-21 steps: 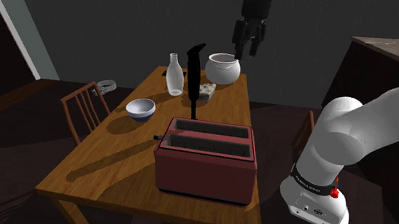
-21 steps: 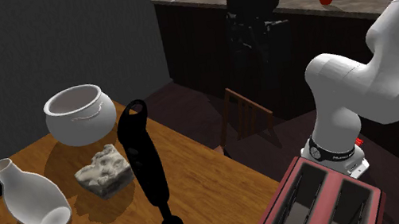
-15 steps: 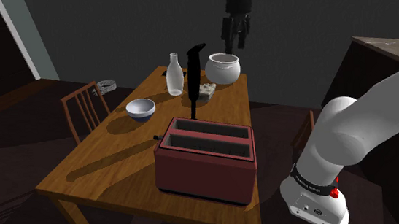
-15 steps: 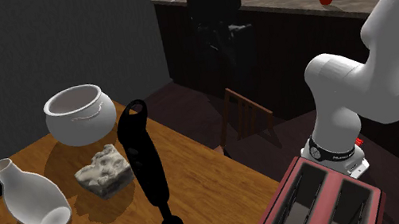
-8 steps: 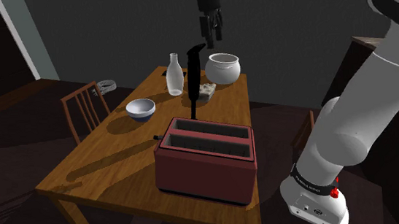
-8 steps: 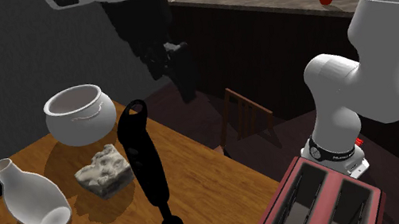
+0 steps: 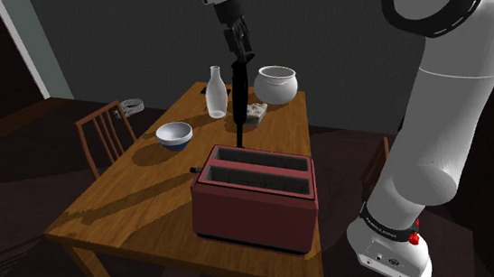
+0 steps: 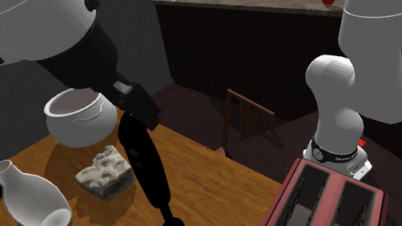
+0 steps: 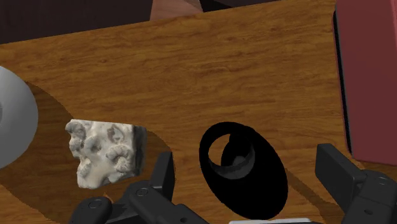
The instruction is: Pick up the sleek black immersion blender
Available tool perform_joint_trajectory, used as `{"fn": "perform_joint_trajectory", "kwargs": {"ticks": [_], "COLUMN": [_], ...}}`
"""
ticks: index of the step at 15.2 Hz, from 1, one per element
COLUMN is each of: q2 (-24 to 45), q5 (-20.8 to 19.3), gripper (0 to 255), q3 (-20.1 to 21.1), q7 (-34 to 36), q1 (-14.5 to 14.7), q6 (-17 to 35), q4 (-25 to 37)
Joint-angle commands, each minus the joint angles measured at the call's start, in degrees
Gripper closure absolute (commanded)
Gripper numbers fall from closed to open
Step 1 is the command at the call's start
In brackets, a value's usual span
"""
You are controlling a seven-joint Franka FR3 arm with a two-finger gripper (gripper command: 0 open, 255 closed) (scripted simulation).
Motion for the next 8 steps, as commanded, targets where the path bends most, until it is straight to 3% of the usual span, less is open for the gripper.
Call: {"fn": "perform_joint_trajectory", "kwargs": {"ticks": [1,6,7,8], "q2": [-0.22,-0.89,-0.89,-0.83], "q5": [-0.06,0.10,0.11,0.11], "gripper": [0,0,255,255], "q3": [-0.02,-0.04,-0.05,-0.05], "q7": [0.11,0.76,0.79,0.77], "q1": [-0.06,-0.16,-0.17,-0.17], "q6": [1.51,4.41,4.56,4.50], "q4": [-1.79,-5.43,-5.58,-5.47]}}
